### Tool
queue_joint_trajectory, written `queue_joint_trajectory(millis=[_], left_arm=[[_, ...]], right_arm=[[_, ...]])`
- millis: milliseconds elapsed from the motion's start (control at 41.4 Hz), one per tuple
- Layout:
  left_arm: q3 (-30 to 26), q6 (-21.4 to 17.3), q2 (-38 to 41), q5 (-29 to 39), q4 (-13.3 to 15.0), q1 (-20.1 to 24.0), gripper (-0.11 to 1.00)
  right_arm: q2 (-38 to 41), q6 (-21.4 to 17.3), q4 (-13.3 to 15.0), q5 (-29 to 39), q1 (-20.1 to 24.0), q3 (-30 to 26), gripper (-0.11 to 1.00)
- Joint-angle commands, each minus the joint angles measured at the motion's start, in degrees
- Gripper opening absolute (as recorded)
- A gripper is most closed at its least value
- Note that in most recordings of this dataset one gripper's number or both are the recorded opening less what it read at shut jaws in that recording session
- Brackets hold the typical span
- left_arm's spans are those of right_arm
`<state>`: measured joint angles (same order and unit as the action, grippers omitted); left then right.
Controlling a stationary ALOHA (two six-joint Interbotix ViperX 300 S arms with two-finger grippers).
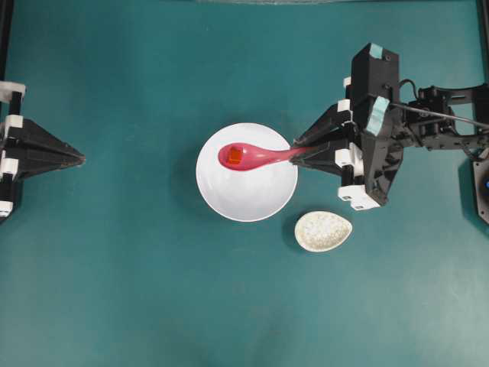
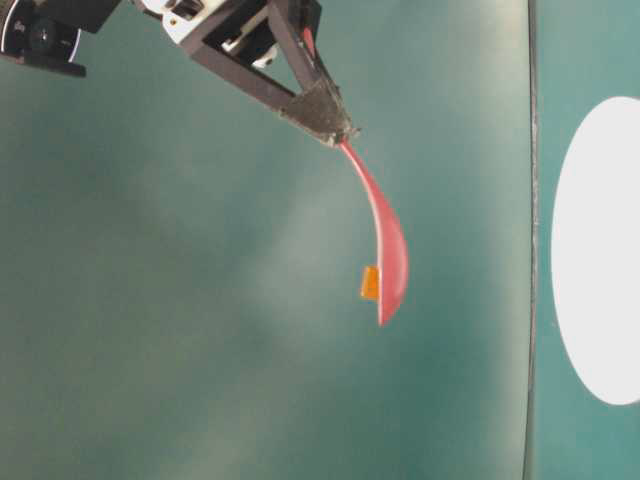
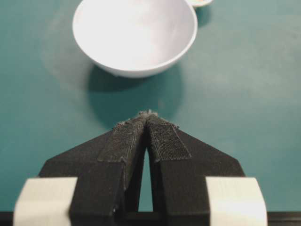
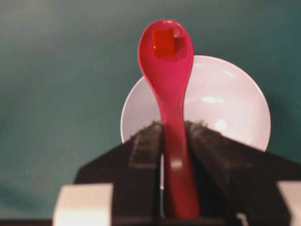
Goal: Grip the spoon and scoop the red block from the bowl with right arm.
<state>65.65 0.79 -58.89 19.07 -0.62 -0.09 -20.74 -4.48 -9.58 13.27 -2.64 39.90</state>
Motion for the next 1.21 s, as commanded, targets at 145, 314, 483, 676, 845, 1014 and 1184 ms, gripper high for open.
queue_joint_trajectory(millis=[145,314,483,676,845,1014,1184], left_arm=[[-1.3,-0.1,0.3,-0.2,-0.2,-0.1,0.0],[-1.3,-0.1,0.4,-0.1,-0.2,0.0,0.0],[-1.3,-0.3,0.4,-0.2,-0.2,-0.1,0.0],[-1.2,-0.2,0.4,-0.1,-0.2,-0.1,0.0],[-1.2,-0.2,0.4,-0.2,-0.2,-0.1,0.0],[-1.2,-0.3,0.4,-0.1,-0.2,-0.1,0.0],[-1.1,-0.2,0.4,-0.1,-0.2,-0.1,0.0]], right_arm=[[-1.0,0.0,-0.1,-0.7,0.2,-1.2,0.24],[-1.0,0.0,-0.1,-0.7,0.1,-1.1,0.24],[-1.0,0.0,-0.2,-0.7,0.1,-1.1,0.24],[-1.0,0.0,0.0,-0.7,0.1,-1.1,0.24],[-1.0,0.0,0.0,-0.9,0.1,-1.2,0.24],[-1.0,0.0,0.0,-1.3,0.2,-1.2,0.24],[-1.0,0.0,0.0,-1.2,0.1,-1.2,0.24]])
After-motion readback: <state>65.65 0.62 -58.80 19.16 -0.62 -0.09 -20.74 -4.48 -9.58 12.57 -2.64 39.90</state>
